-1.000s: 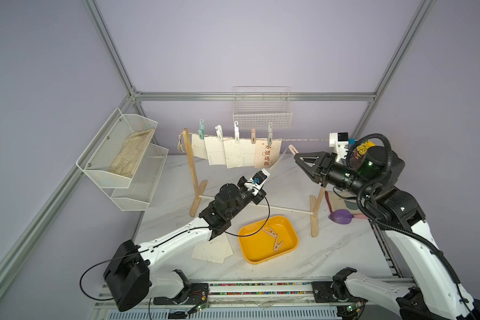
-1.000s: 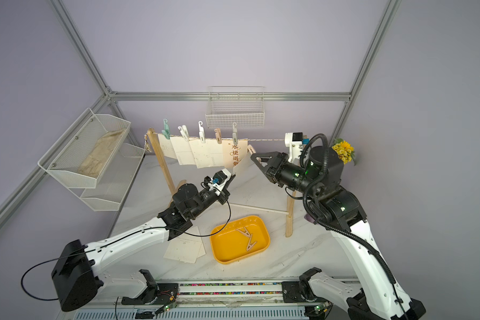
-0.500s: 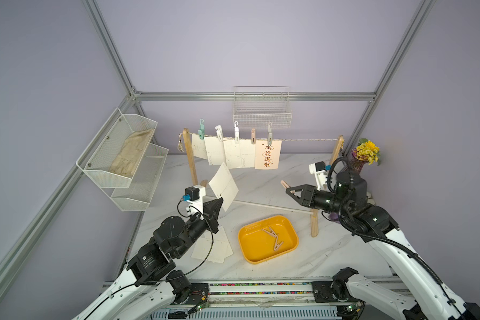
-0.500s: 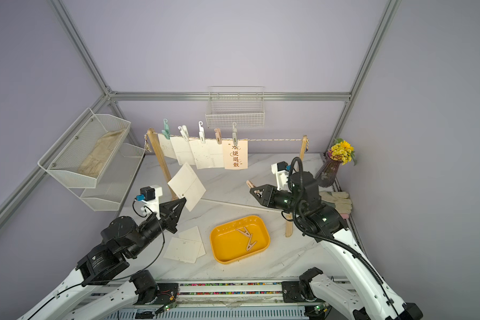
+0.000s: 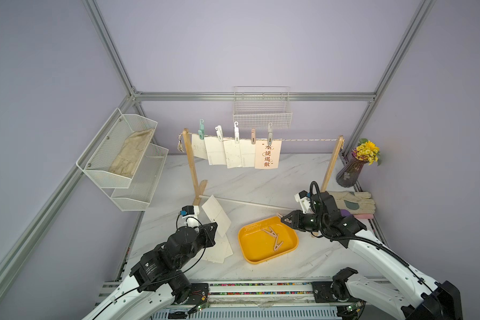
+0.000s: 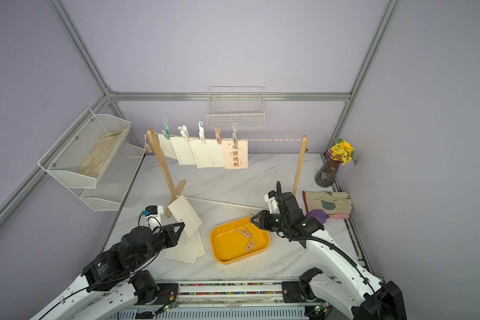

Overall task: Remove the postcards from the strings
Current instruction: Place the clamp in the storage box, then place the postcard on the postcard.

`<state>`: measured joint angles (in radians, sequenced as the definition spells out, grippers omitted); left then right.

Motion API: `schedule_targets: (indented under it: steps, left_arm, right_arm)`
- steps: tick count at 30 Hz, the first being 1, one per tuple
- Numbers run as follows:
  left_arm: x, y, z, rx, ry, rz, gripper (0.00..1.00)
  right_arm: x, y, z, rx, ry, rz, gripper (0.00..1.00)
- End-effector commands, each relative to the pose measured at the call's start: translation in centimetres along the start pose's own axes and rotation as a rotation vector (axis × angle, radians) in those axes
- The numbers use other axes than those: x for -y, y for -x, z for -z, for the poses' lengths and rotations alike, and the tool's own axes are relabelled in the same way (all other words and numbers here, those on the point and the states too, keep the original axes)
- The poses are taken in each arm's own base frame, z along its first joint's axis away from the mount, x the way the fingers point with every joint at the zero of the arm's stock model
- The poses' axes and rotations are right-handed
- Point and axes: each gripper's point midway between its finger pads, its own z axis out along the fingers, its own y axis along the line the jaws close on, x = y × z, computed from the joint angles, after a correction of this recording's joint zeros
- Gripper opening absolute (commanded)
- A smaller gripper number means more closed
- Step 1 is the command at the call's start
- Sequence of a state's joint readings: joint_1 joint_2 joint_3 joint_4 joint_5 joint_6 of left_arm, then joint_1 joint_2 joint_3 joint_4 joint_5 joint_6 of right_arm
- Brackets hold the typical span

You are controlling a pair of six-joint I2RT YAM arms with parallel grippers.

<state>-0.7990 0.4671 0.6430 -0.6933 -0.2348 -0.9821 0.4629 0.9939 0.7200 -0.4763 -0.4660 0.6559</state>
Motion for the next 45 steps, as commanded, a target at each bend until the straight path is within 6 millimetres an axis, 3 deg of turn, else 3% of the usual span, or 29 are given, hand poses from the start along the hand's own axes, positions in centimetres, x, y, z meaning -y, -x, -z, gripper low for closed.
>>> schedule_targets:
  steps: [1, 6, 8, 16, 20, 28, 36, 45]
  left_arm:
    - [-1.6, -1.7, -0.2, -0.061, 0.051, 0.091, 0.00]
    - [-2.6, -2.1, 0.0, -0.068, 0.098, 0.128, 0.00]
    - [-2.8, -2.3, -0.2, -0.080, 0.111, 0.133, 0.00]
    - [-2.7, -3.3, -1.4, -0.144, 0.159, 0.154, 0.00]
    - [-2.8, -3.8, -2.3, -0.158, 0.182, 0.183, 0.00]
    - [-5.6, -3.8, -3.4, -0.058, 0.294, 0.384, 0.00]
    - [-7.9, -5.6, -4.6, -0.014, 0.308, 0.615, 0.00]
    - [-6.8, -5.2, -5.5, -0.001, 0.262, 0.651, 0.01]
  right_arm:
    - [-0.7, -0.2, -0.3, 0.000, 0.034, 0.043, 0.30]
    - [1.8, -1.8, -1.4, -0.068, -0.053, -0.004, 0.52]
    - [2.4, -2.1, -1.7, -0.089, -0.073, -0.012, 0.57]
    - [1.3, -0.8, -1.0, -0.039, -0.063, 0.012, 0.67]
    - [0.7, -0.1, -0.5, -0.010, -0.055, 0.030, 0.70]
    - [0.3, 0.4, 0.1, 0.030, -0.045, 0.046, 0.71]
    - [-0.1, 0.6, 0.3, 0.046, -0.028, 0.057, 0.71]
    - [0.0, 0.5, 0.1, 0.036, -0.028, 0.051, 0.71]
